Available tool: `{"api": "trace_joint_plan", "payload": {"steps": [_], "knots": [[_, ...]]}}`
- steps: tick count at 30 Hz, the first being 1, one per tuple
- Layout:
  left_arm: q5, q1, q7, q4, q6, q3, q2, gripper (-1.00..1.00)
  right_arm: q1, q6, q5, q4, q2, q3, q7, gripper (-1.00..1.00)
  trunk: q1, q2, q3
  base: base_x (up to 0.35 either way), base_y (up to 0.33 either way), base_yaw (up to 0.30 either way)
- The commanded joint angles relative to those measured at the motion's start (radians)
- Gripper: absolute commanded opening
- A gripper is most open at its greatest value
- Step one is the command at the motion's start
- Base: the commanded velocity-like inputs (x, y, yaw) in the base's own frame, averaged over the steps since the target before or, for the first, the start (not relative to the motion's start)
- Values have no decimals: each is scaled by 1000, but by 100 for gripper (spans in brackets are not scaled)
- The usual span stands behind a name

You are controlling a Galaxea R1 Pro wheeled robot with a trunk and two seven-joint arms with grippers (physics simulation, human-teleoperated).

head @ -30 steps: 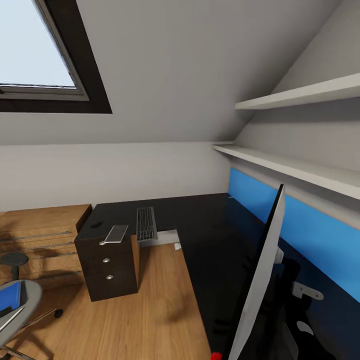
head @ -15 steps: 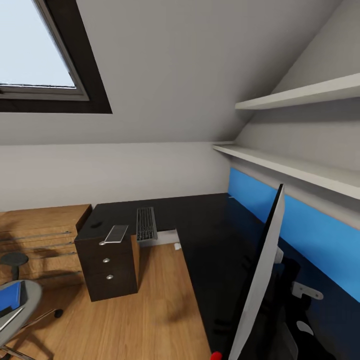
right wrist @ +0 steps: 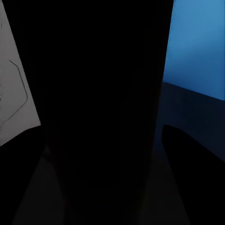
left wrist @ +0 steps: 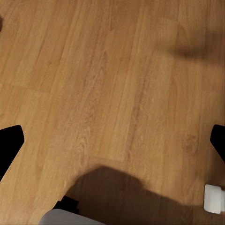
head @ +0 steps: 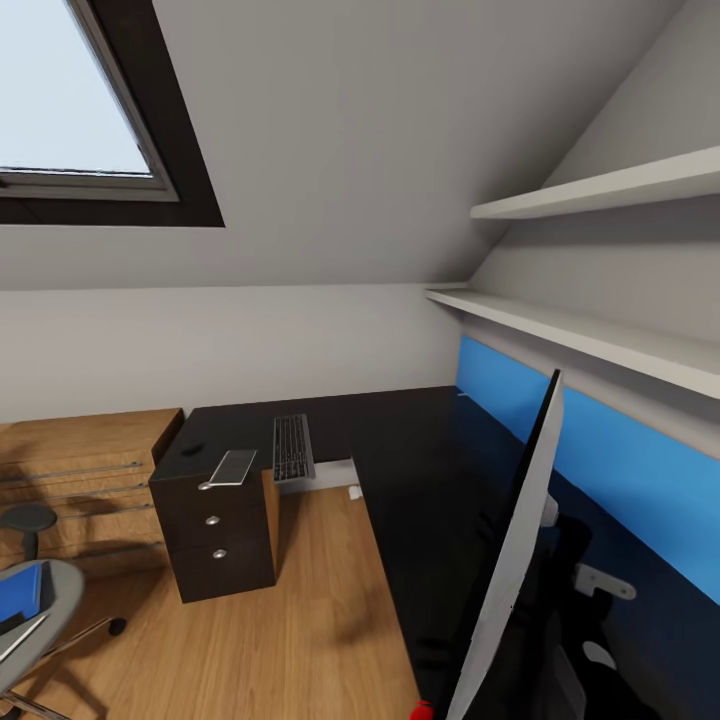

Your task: In the bedroom, organize the workspace by keeping the computer under the desk, ensuring the monitor is on the desk, placing the keyboard on the desk next to the monitor, placing the mouse on the desk next to the keyboard, moving the folder from the swivel chair onto the desk next to the mouse, stacking the notebook on top of the folder with the pen on top of the notebook, and positioning the swivel chair next to the desk.

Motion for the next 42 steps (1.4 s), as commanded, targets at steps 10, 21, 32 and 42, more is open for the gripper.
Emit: {"api": "trace_joint_plan", "payload": {"steps": [10,21,32,42], "knots": [[11,-1,8,0,-6,-8,1,100,-2,1,17,-3,6,-7,-5,-100,0,-2,-5,0,0,56],[11,-1,8,0,-5,-8,1,100,-2,1,17,-3,7,-7,-5,-100,0,-2,-16,0,0,185],[11,-1,8,0,-5,-9,1,100,-2,0,17,-3,6,-9,-5,-100,0,-2,-28,0,0,170],[9,-1,8,0,-5,-8,1,100,-2,0,17,-3,6,-9,-6,-100,0,-2,-30,0,0,23]]}}
